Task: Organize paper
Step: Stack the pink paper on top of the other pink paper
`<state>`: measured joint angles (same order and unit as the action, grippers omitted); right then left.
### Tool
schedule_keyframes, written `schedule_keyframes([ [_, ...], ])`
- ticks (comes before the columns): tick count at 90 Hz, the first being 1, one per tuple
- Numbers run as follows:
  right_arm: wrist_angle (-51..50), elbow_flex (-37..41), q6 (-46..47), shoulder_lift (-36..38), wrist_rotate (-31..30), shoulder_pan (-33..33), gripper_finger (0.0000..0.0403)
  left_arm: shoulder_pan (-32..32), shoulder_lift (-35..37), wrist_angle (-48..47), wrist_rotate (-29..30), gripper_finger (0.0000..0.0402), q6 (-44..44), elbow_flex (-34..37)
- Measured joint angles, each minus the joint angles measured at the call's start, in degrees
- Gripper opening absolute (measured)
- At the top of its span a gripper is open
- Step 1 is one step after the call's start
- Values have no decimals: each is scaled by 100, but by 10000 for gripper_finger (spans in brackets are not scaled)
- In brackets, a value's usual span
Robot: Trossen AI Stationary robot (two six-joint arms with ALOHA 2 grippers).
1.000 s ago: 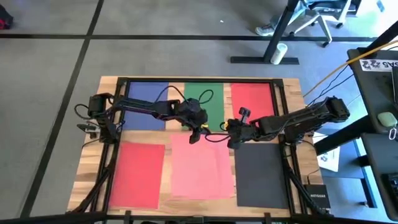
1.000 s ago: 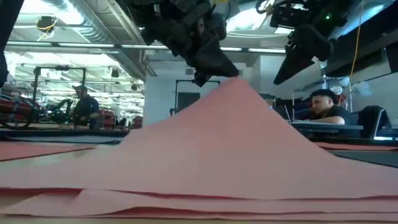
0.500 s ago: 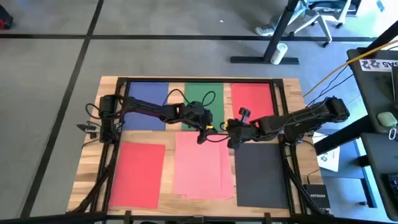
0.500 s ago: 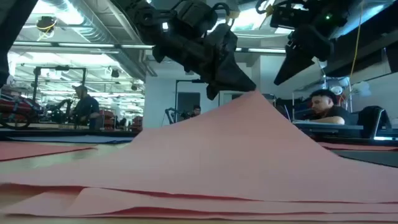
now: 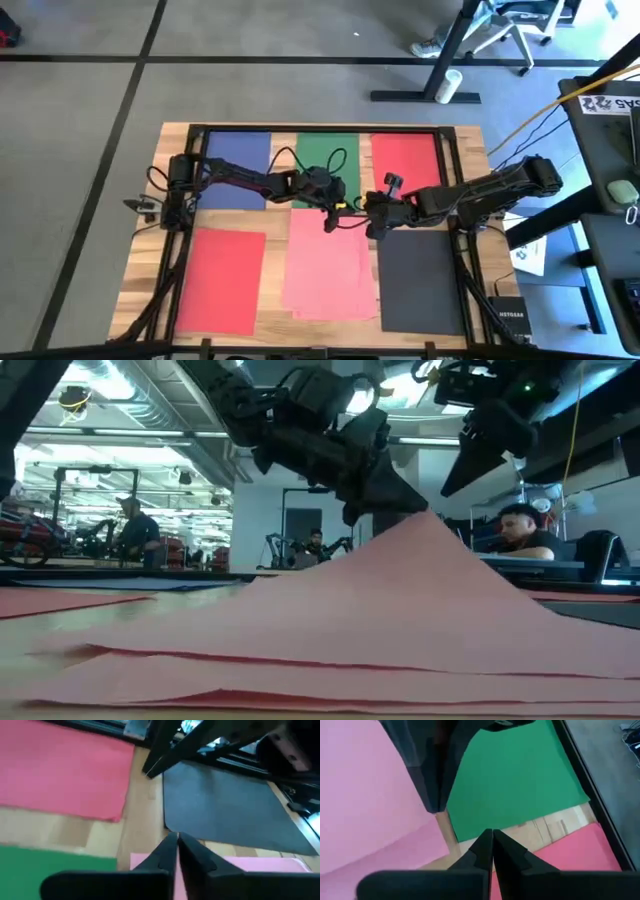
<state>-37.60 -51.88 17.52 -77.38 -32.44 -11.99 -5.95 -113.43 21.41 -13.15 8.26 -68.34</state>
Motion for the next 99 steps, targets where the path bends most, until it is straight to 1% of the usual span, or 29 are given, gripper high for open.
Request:
schedule_keyframes([
  [16,-16,0,0,0,10,0,0,126,4,386,18,0,-393,-2],
  [34,-29,0,0,0,10,0,0,143,7,528,10,4,-372,-2],
  [52,-31,0,0,0,55,0,0,113,4,585,14,50,-159,-2],
  [62,-31,0,0,0,56,0,0,95,4,768,18,76,-74,-2],
  [75,-31,0,0,0,56,0,0,95,7,922,25,93,-256,-2],
  [80,-34,0,0,0,56,0,0,116,36,880,5,90,-508,-2],
  [86,-62,0,0,0,102,-4,0,153,151,546,-96,78,-774,-2],
  [92,-137,0,7,0,229,-4,0,217,338,13,-200,55,-1052,-2],
  [99,-208,0,9,0,361,-4,0,302,619,-857,-264,22,-1382,-2],
])
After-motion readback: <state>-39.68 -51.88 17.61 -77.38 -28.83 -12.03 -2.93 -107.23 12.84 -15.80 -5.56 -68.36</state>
